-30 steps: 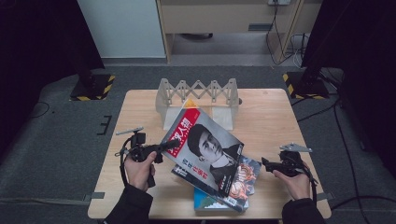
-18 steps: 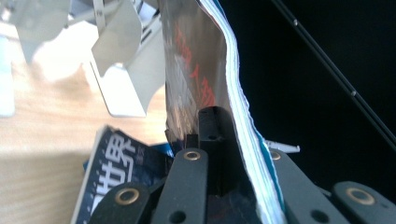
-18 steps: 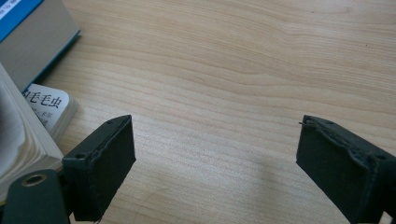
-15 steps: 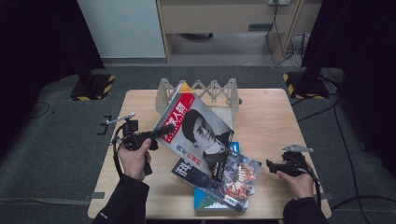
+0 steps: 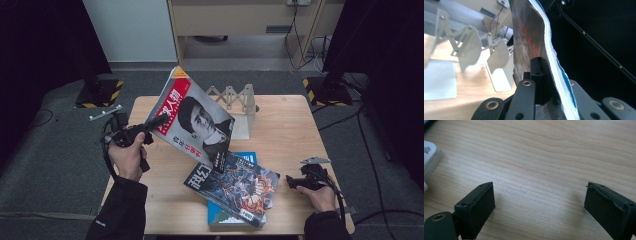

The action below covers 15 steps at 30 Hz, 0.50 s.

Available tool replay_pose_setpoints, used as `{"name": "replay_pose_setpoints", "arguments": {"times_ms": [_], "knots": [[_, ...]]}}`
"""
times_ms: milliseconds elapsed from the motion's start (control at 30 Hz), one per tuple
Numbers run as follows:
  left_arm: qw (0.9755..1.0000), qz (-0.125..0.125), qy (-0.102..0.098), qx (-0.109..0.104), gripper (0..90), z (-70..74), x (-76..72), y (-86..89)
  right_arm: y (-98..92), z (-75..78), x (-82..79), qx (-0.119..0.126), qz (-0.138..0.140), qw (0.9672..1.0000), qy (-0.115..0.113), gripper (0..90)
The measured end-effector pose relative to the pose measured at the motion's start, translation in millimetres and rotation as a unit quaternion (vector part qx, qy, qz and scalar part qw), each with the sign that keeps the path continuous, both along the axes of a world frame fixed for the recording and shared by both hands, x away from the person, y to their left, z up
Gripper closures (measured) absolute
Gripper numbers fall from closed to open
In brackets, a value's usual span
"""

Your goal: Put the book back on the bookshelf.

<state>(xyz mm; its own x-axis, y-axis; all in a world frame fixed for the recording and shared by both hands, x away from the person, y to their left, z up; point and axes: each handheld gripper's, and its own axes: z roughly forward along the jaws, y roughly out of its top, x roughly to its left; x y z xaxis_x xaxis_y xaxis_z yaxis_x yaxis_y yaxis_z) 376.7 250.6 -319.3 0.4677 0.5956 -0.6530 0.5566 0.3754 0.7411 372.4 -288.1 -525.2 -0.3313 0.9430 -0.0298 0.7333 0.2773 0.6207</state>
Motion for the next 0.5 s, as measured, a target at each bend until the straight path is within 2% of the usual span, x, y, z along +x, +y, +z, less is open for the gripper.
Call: {"name": "replay_pose_setpoints", "arguments": {"times_ms": [167,267,333,433,500], "knots": [[0.9999,0.013,-0.009,0.002,86.0,6.6,-0.7,10.2,-1.9,-2.2,0.7,0.006,-0.003,1.0000,0.001,7.6],[0.9996,0.025,-0.013,0.003,86.0,10.3,-1.9,20.4,-2.5,-5.2,-0.3,0.021,-0.009,0.9997,-0.005,5.7],[0.9994,0.032,-0.015,0.002,86.1,11.8,-2.5,26.7,-2.9,-7.5,-1.5,0.024,-0.010,0.9995,-0.016,4.8],[0.9992,0.038,-0.016,0.003,86.1,13.2,-2.9,31.7,-3.1,-8.5,-2.2,0.026,-0.007,0.9994,-0.021,3.9],[0.9986,0.048,-0.018,0.012,86.1,16.2,-4.2,39.1,-2.7,-11.3,-3.8,0.031,-0.009,0.9989,-0.034,2.6]]}}
